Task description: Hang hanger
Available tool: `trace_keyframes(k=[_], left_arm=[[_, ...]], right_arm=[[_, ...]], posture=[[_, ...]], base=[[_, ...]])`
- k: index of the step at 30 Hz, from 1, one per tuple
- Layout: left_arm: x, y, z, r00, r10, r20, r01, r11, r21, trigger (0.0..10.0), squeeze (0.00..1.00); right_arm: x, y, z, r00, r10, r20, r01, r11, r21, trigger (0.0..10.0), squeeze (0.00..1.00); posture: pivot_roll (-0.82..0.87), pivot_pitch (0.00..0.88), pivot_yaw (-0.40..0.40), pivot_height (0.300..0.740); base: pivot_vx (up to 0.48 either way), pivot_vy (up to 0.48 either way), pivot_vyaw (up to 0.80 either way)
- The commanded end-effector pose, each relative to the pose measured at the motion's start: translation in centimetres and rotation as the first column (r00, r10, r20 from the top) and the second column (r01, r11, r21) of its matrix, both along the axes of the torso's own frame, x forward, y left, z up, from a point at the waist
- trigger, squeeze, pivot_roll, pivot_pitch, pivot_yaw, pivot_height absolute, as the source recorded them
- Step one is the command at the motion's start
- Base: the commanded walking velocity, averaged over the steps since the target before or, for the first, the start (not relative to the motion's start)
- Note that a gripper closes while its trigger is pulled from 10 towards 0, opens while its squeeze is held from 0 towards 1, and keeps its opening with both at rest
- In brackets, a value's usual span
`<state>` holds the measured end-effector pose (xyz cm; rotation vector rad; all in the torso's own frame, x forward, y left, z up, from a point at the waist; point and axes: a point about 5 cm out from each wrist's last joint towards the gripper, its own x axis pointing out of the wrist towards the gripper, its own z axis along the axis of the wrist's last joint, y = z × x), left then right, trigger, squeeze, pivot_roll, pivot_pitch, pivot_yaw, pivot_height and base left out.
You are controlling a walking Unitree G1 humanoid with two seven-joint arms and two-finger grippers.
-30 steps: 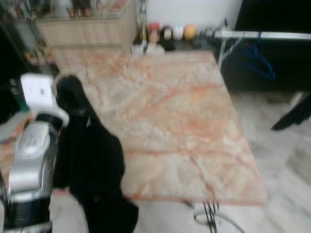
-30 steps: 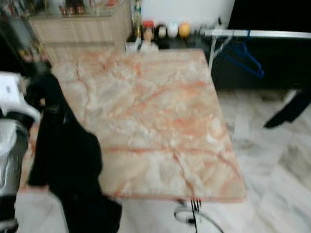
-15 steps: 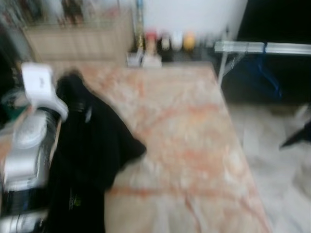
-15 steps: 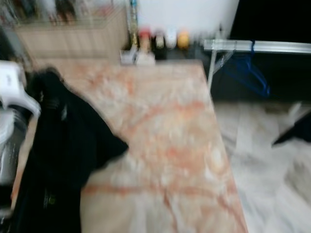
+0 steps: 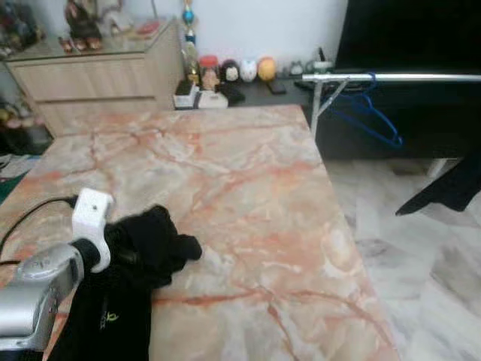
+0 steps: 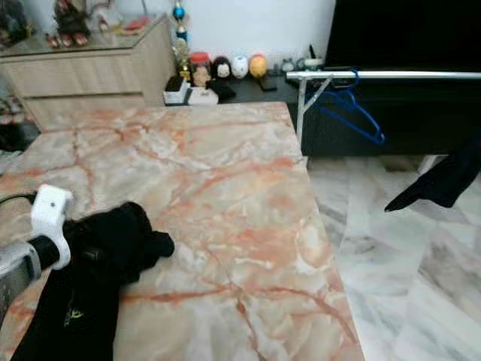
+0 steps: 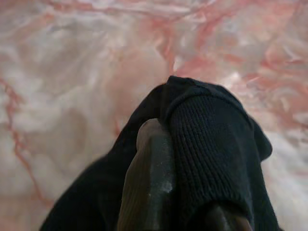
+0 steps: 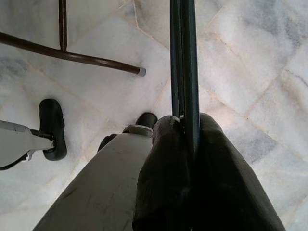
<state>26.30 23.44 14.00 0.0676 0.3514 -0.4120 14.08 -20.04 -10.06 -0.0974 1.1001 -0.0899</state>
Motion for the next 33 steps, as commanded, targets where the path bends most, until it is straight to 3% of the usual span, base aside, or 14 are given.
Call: trace_keyframes(k=[1, 4, 5, 6, 7, 8, 16, 25, 33], left_arm=[[-0.3, -0.1, 0.0, 1.000, -0.014, -0.014, 0.014, 1.000, -0.005, 10.0, 0.00], [-0.8, -0.4, 0.2, 0.998, -0.058, -0.018, 0.058, 0.998, -0.017, 10.0, 0.00], [-1.4, -0.8, 0.4, 0.992, -0.120, -0.027, 0.120, 0.993, -0.023, 10.0, 0.02], [-1.7, -0.9, 0.5, 0.988, -0.149, -0.033, 0.149, 0.989, -0.025, 10.0, 0.11], [-1.9, -1.0, 0.6, 0.986, -0.165, -0.036, 0.165, 0.986, -0.026, 10.0, 0.11], [-2.2, -1.1, 0.7, 0.980, -0.193, -0.040, 0.192, 0.981, -0.027, 10.0, 1.00], [-2.9, -0.7, 1.0, 0.972, -0.228, -0.052, 0.227, 0.973, -0.032, 10.0, 1.00], [-3.5, -1.8, 0.0, 0.971, -0.233, -0.046, 0.229, 0.971, -0.073, 10.0, 1.00], [-3.1, -2.2, 0.4, 0.977, -0.213, -0.004, 0.212, 0.972, -0.096, 10.0, 1.00]], right_arm=[[0.2, 0.1, 0.0, 1.000, 0.005, 0.003, -0.005, 1.000, 0.002, 10.0, 0.00], [0.2, 0.1, 0.0, 1.000, 0.004, 0.002, -0.004, 1.000, 0.000, 10.0, 0.00], [0.2, 0.0, 0.0, 1.000, 0.003, 0.002, -0.003, 1.000, -0.001, 10.0, 0.00], [0.2, 0.1, 0.0, 1.000, 0.003, 0.002, -0.003, 1.000, -0.001, 10.0, 0.00], [0.2, 0.1, 0.0, 1.000, 0.003, 0.002, -0.003, 1.000, -0.001, 10.0, 0.00], [0.2, 0.1, 0.0, 1.000, 0.005, 0.002, -0.005, 1.000, 0.000, 10.0, 0.00], [0.2, 0.1, 0.1, 1.000, 0.007, 0.003, -0.007, 1.000, 0.001, 10.0, 0.00], [0.2, 0.1, 0.1, 1.000, 0.007, 0.003, -0.007, 1.000, 0.001, 10.0, 0.00], [0.2, 0.0, 0.1, 1.000, 0.009, 0.002, -0.009, 1.000, -0.001, 10.0, 0.00]], posture=[[0.09, 0.000, 0.047, 0.740], [0.09, 0.000, 0.046, 0.740], [0.09, 0.000, 0.046, 0.740], [0.09, 0.000, 0.046, 0.740], [0.09, 0.000, 0.046, 0.740], [0.09, 0.000, 0.047, 0.740], [0.09, 0.000, 0.048, 0.740], [0.09, 0.000, 0.047, 0.740], [0.10, 0.000, 0.046, 0.740]], base=[[0.000, 0.000, 0.00], [0.000, 0.000, 0.00], [0.000, 0.000, 0.00], [0.000, 0.000, 0.00], [0.000, 0.000, 0.00], [0.000, 0.000, 0.00], [0.000, 0.000, 0.00], [0.000, 0.000, 0.00], [0.000, 0.000, 0.00]])
